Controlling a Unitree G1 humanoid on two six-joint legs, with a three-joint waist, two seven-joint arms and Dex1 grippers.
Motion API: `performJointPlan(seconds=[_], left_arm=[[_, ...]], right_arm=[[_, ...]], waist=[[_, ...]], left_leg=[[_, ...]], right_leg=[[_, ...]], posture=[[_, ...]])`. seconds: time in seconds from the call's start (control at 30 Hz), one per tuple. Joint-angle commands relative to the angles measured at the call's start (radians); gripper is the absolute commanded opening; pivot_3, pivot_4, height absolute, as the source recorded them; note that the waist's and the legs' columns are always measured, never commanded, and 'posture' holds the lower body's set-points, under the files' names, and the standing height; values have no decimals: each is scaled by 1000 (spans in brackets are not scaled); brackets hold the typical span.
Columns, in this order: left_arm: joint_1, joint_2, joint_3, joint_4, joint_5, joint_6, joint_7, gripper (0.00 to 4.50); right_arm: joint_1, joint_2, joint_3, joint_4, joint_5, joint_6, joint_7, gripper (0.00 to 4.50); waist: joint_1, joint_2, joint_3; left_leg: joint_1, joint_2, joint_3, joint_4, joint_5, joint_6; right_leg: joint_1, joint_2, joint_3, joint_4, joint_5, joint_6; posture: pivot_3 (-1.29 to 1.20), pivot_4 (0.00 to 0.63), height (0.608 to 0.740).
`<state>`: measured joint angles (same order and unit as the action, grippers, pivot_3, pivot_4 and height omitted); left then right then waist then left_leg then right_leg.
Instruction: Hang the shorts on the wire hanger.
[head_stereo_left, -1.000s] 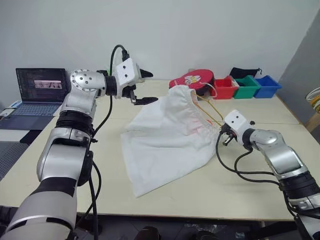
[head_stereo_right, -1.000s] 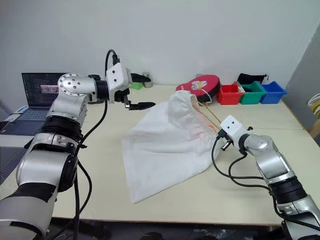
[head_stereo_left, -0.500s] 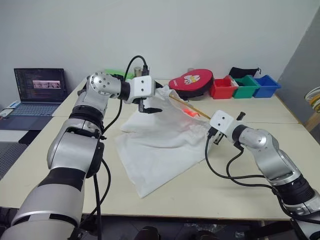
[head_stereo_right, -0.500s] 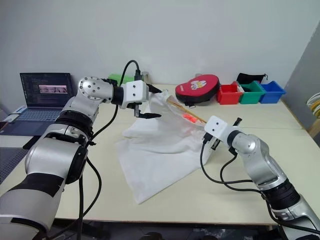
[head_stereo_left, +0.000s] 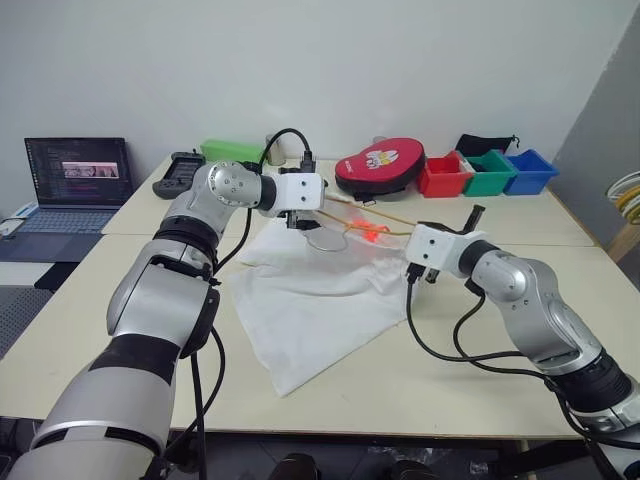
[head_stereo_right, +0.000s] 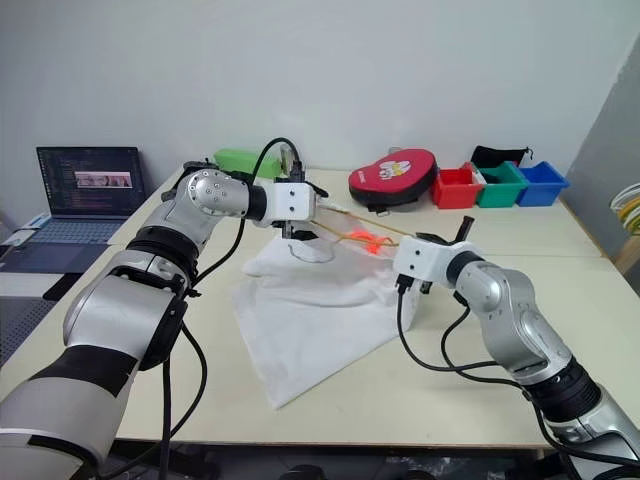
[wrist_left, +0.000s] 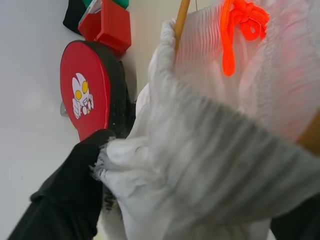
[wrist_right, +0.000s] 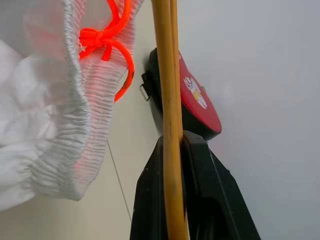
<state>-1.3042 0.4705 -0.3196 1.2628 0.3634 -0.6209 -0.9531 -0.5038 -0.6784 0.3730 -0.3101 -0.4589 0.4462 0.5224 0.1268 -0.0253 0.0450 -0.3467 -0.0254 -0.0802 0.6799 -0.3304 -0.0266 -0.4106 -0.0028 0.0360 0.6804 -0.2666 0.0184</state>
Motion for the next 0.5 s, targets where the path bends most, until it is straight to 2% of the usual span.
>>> performJointPlan(seconds=[0.03, 0.5], left_arm=[[-18, -1, 2, -11, 3, -11, 1, 3007], [-13, -7, 5, -17, 0, -10, -9, 68]], right_arm=[[-32, 19, -50, -37, -19, -32, -15, 0], [-27, 50, -76, -41, -10, -5, 36, 0]], waist=[[-1, 0, 0], [-18, 0, 0]], left_leg=[[0, 0, 0, 0, 0, 0], [0, 0, 1, 0, 0, 0]], right_leg=[[0, 0, 0, 0, 0, 0], [0, 0, 0, 0, 0, 0]], posture=[[187, 0, 740], [179, 0, 740]])
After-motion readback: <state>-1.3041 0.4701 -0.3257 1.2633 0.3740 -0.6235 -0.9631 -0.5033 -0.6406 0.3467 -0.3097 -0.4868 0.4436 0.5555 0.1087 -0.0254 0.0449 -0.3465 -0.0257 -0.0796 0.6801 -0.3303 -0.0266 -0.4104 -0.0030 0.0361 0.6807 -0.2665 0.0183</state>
